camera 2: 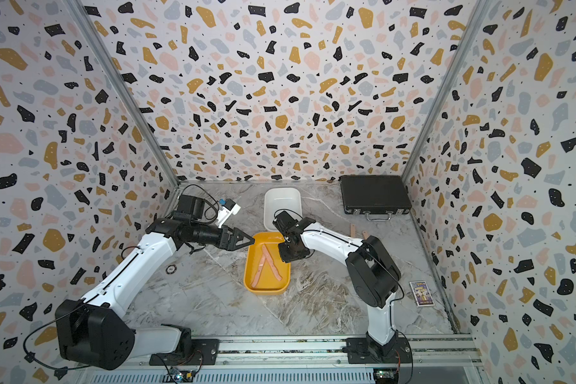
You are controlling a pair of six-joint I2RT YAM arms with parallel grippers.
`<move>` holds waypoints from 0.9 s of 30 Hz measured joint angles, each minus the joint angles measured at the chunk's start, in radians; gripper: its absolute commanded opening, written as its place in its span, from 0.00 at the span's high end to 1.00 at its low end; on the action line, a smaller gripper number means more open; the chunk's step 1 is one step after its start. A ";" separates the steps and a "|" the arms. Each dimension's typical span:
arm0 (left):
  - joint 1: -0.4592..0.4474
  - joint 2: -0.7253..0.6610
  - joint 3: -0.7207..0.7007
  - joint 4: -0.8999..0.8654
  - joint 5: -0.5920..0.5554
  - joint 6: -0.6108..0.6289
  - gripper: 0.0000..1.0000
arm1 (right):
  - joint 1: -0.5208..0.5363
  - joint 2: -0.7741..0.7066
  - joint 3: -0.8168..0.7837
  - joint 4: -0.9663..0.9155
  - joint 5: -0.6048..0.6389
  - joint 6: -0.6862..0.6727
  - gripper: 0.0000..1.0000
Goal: Place the fruit knives into the storage box by color
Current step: Move the storage box to the center of the board.
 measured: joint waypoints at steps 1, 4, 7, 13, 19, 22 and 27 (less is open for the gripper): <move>0.000 0.000 -0.001 0.003 -0.002 0.000 0.00 | 0.000 0.000 0.000 0.000 0.003 0.000 0.71; 0.000 0.000 -0.001 0.008 -0.003 0.000 0.00 | -0.002 0.000 0.000 0.000 0.006 0.000 0.74; 0.000 0.000 -0.001 0.012 -0.006 0.000 0.00 | -0.006 -0.004 -0.012 0.004 0.010 0.000 0.77; -0.002 0.000 -0.006 0.013 -0.007 0.000 0.00 | -0.018 -0.040 -0.064 0.004 0.018 0.000 0.82; -0.016 0.000 -0.006 0.014 -0.007 -0.001 0.00 | -0.031 -0.089 -0.112 0.003 0.029 0.000 0.83; -0.029 0.000 -0.006 0.022 -0.007 -0.003 0.00 | -0.037 -0.115 -0.135 0.003 0.031 0.000 0.83; -0.047 0.003 -0.006 0.029 -0.007 -0.010 0.00 | -0.045 -0.146 -0.169 0.002 0.033 0.000 0.80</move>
